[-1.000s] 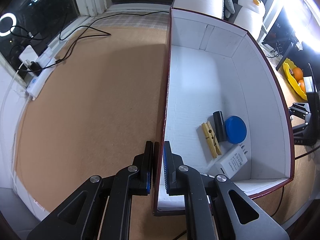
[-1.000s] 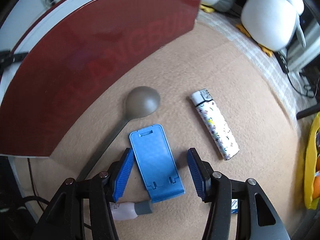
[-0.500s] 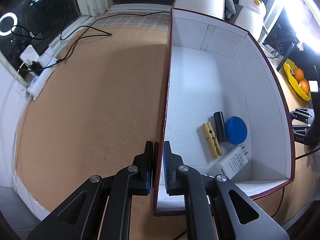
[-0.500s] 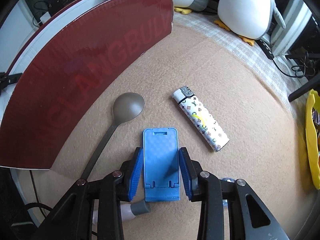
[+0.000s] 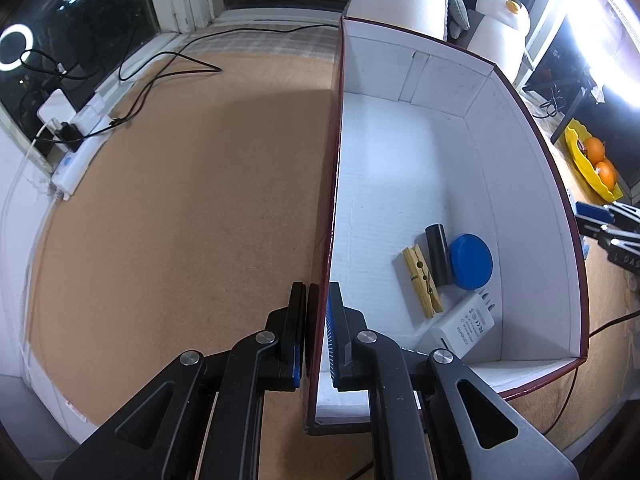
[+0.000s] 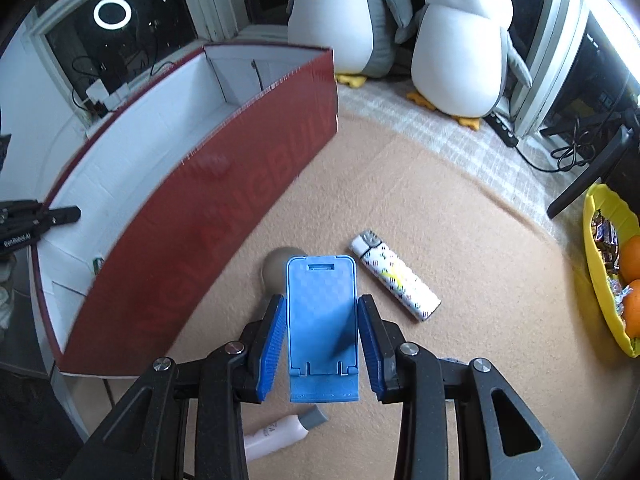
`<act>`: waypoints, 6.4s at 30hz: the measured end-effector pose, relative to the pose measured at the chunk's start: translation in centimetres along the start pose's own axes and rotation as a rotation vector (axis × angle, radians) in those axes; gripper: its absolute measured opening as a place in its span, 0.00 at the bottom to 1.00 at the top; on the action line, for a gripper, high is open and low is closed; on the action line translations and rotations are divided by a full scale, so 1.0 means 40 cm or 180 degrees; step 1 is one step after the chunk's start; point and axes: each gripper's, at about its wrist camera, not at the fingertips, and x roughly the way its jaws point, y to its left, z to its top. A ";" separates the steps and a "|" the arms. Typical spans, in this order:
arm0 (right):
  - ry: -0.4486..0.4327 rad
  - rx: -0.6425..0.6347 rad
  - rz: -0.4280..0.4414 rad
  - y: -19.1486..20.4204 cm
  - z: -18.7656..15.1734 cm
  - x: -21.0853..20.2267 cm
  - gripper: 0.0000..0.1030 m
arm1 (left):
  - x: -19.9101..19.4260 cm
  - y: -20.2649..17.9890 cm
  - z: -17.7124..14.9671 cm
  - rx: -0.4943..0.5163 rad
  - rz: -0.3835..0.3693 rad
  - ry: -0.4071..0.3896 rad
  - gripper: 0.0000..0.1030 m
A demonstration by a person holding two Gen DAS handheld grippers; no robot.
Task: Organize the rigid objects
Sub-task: 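Carry the blue phone stand into the box and release it, then move the right gripper back to the patterned lighter on the table, then grasp the patterned lighter with the right gripper, then carry the lighter into the box and release it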
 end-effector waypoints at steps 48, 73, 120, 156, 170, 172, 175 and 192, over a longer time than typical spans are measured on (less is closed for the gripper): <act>-0.0393 -0.0152 0.0187 0.349 0.228 0.024 0.58 | 0.003 0.014 0.004 0.0129 -0.0186 -0.0101 0.08; -0.0533 0.0243 -0.0092 0.080 0.111 -0.112 0.58 | 0.003 0.005 0.005 0.0129 -0.0104 -0.0069 0.08; 0.0348 0.0156 -0.0313 -0.137 0.075 0.169 0.20 | 0.002 -0.027 0.014 0.0042 0.0193 0.0079 0.08; -0.0208 0.0361 -0.0148 0.011 0.073 -0.045 0.20 | 0.003 -0.014 0.023 0.0146 0.0031 -0.0060 0.08; -0.0455 0.0224 0.0169 0.212 0.107 -0.135 0.20 | -0.009 -0.007 0.018 0.0147 -0.0122 -0.0128 0.08; -0.0454 0.0200 0.0213 0.241 0.117 -0.129 0.20 | -0.010 -0.006 0.017 0.0150 -0.0139 -0.0137 0.08; -0.0432 0.0182 0.0258 0.281 0.127 -0.113 0.20 | -0.012 -0.004 0.017 0.0151 -0.0172 -0.0148 0.08; -0.0524 0.0208 0.0370 0.351 0.138 -0.104 0.53 | -0.022 -0.004 0.010 0.0207 -0.0232 -0.0162 0.08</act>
